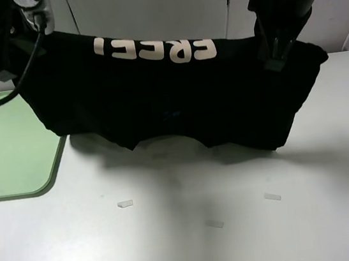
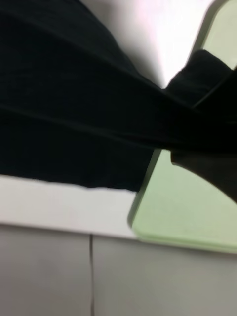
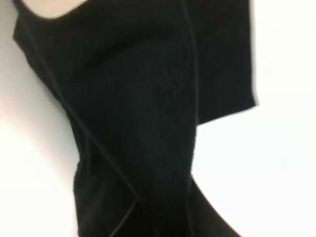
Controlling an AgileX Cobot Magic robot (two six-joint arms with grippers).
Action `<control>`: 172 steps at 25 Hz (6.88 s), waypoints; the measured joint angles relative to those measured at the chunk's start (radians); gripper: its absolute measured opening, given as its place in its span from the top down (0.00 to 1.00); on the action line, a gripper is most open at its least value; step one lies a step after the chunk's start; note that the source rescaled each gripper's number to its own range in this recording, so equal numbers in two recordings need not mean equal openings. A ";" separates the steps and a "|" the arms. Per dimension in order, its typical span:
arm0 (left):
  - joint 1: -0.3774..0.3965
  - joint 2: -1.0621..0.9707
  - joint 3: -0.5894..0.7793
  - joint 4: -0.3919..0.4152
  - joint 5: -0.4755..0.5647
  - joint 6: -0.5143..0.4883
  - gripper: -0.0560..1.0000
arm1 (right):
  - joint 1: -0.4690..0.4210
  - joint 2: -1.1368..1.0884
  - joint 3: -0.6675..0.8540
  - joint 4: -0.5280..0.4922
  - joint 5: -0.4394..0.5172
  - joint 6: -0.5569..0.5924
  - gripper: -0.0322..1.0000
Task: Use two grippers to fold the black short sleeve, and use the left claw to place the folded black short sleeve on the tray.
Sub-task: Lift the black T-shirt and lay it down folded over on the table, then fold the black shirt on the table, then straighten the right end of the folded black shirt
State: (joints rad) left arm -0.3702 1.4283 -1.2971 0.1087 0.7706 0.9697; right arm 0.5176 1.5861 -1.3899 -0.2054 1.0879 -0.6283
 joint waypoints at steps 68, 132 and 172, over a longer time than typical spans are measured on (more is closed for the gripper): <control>-0.394 -0.055 -0.303 0.401 0.296 -0.320 0.95 | -0.082 -0.320 -0.179 -0.116 0.084 0.172 0.97; -0.047 0.625 -0.364 0.158 -0.354 -0.506 0.95 | -0.411 0.294 -0.079 0.023 -0.631 0.237 0.97; -0.057 0.418 -0.367 -0.070 0.300 -0.713 0.00 | -0.414 0.119 -0.095 0.185 0.066 0.348 0.00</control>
State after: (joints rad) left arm -0.4272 1.8460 -1.6642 0.0388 1.0703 0.2570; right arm 0.1039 1.7056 -1.4847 -0.0207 1.1539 -0.2808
